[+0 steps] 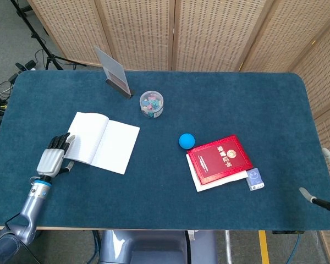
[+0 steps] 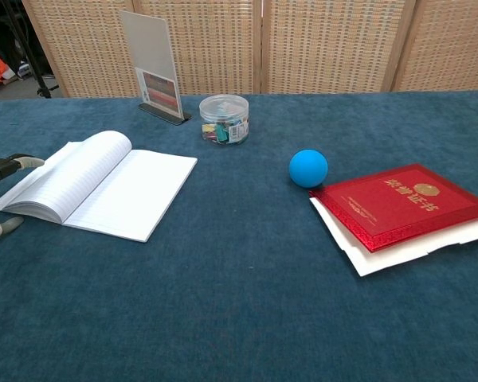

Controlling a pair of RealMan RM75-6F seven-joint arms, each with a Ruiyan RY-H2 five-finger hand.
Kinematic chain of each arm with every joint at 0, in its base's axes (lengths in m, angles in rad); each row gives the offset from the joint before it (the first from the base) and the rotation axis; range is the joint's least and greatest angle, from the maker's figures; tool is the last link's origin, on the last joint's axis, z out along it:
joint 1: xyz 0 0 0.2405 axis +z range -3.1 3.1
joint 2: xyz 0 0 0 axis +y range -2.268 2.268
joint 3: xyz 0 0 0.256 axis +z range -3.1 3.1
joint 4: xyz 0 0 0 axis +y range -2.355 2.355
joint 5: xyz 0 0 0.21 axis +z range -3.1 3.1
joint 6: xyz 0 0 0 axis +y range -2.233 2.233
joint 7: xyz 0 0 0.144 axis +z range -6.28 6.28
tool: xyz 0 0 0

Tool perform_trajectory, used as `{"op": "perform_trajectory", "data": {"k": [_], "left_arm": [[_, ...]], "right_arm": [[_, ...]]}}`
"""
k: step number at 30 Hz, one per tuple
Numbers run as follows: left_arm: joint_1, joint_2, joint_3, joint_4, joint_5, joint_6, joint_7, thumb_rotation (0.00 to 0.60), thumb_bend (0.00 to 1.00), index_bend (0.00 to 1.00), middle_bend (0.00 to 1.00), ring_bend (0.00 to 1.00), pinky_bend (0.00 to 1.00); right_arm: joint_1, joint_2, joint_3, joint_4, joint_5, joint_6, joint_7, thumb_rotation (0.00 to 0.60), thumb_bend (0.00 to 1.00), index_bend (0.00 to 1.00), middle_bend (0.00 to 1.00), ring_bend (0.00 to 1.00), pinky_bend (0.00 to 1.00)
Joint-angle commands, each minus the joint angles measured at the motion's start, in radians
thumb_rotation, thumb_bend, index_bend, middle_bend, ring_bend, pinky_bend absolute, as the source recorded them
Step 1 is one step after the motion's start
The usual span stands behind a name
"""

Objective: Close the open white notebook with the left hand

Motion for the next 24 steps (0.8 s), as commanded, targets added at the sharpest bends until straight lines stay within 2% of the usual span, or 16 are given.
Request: {"op": "perform_trajectory", "data": {"k": [1, 7, 11, 19, 24], "left_arm": [[-0.003, -0.01, 0.001, 0.015, -0.001, -0.001, -0.006, 0.6, 0.38, 0.0, 0.0, 0.0, 0.0], [-0.006, -0.022, 0.004, 0.039, 0.0, 0.005, -0.009, 0.6, 0.46, 0.0, 0.0, 0.0, 0.0], [-0.008, -0.029, 0.004, 0.05, -0.001, 0.004, -0.009, 0.6, 0.62, 0.0, 0.0, 0.0, 0.0], [-0.015, -0.035, 0.01, 0.056, 0.01, 0.032, 0.023, 0.6, 0.62, 0.0, 0.0, 0.0, 0.0], [-0.019, -0.042, 0.035, 0.102, 0.058, 0.141, 0.159, 0.6, 0.62, 0.0, 0.0, 0.0, 0.0]], "right_arm": [[0.0, 0.001, 0.0, 0.0, 0.001, -0.001, 0.004, 0.6, 0.0, 0.0, 0.0, 0.0, 0.0], [-0.001, 0.003, -0.001, -0.001, -0.002, 0.001, 0.012, 0.6, 0.0, 0.0, 0.0, 0.0, 0.0], [0.0, 0.004, -0.002, -0.001, -0.002, -0.002, 0.012, 0.6, 0.0, 0.0, 0.0, 0.0, 0.0], [0.0, 0.004, -0.001, -0.003, -0.001, -0.002, 0.012, 0.6, 0.0, 0.0, 0.0, 0.0, 0.0], [0.0, 0.006, -0.001, -0.004, -0.001, -0.004, 0.019, 0.6, 0.0, 0.0, 0.0, 0.0, 0.0]]}}
